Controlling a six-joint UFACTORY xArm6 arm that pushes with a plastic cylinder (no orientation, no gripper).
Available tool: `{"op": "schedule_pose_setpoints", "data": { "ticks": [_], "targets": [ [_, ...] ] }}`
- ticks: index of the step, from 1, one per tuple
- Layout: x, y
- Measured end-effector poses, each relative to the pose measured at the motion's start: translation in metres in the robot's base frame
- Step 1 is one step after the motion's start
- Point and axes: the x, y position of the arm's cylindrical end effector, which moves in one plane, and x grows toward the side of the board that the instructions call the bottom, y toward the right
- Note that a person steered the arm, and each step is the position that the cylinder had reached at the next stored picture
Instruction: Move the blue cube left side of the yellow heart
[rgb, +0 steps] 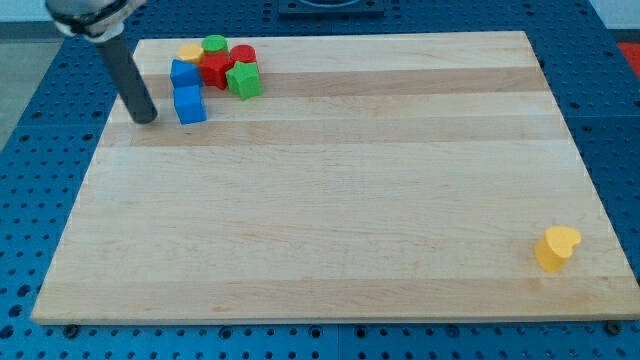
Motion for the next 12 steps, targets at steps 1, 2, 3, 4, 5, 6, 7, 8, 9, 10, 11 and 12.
{"op": "schedule_pose_setpoints", "data": {
  "ticks": [1,2,3,4,5,6,7,8,9,10,11,12],
  "targets": [
    [-0.017,0.036],
    [-0.017,0.072],
    [-0.012,0.086],
    [-0.001,0.088],
    [0.008,0.094],
    [0.009,0.122],
    [0.017,0.143],
    [0.034,0.154],
    [0.051,0.164],
    [0.068,0.176],
    [0.081,0.199],
    [0.098,0.217]
  ]
}}
